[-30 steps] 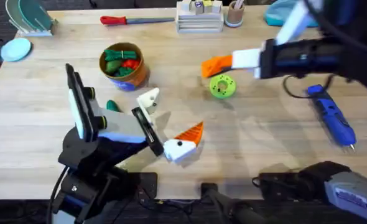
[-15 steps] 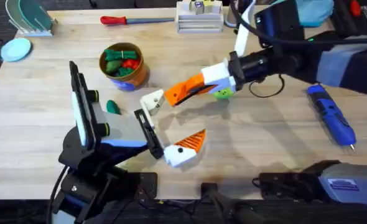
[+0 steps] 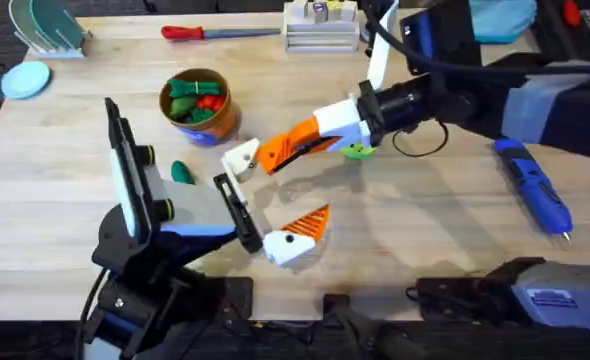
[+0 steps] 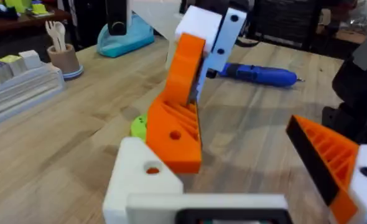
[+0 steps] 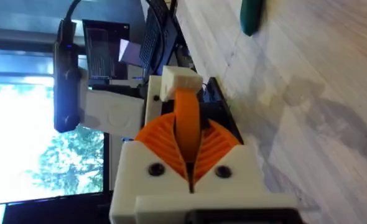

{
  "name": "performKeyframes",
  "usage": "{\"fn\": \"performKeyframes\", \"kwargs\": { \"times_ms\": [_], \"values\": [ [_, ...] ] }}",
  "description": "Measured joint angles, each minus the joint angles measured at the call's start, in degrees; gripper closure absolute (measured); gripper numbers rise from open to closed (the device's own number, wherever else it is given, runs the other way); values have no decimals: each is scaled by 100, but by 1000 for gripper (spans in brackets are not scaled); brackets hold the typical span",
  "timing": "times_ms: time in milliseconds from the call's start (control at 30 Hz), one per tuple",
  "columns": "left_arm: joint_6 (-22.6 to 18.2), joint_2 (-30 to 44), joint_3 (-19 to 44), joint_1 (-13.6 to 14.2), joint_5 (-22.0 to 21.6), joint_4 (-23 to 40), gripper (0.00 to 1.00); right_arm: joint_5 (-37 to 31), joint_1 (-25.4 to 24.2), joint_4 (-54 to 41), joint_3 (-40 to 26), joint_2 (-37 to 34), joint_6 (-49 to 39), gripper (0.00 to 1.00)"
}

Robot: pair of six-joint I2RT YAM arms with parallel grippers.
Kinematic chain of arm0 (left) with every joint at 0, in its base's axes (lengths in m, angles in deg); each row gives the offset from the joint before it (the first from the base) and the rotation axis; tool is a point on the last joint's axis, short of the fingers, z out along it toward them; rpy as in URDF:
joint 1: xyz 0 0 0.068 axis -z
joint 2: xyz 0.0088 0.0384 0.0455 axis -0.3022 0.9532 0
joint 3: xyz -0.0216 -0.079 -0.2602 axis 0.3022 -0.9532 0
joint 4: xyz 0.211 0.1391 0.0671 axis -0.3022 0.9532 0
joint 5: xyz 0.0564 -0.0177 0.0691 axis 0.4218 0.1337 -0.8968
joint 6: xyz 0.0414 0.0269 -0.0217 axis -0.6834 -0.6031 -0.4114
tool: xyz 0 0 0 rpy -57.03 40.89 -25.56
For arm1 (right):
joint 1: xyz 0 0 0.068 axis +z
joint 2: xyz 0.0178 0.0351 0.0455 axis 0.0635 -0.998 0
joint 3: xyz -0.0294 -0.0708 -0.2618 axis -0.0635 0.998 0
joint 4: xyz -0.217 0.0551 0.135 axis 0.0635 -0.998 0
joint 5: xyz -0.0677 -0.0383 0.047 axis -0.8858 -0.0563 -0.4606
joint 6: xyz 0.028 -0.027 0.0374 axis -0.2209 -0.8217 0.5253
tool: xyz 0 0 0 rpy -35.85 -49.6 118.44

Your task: Pick up the gripper from the table and insert it into the empty holder that is missing its gripper. Then pick up a screw, insert it into the mounting hole, and use the screwdriver to tighten it. Finally, clean up the table by picking up the vegetable and placing it into the bucket.

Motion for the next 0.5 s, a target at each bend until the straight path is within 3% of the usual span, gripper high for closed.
{"fn": "performKeyframes", "kwargs": {
  "times_ms": [167, 367, 500],
  "values": [
    [-2, 0, 0, -22, -137, -44, 7, 0, 52, 576, 11, -114, 511, 993],
    [75, 2, -9, -105, -486, 59, 8, 60, 236, 1355, 11, -726, 1415, 993],
    [202, 4, -9, -89, -414, 63, 8, 177, 429, 1886, 9, -1070, 1868, 994]
  ]
}}
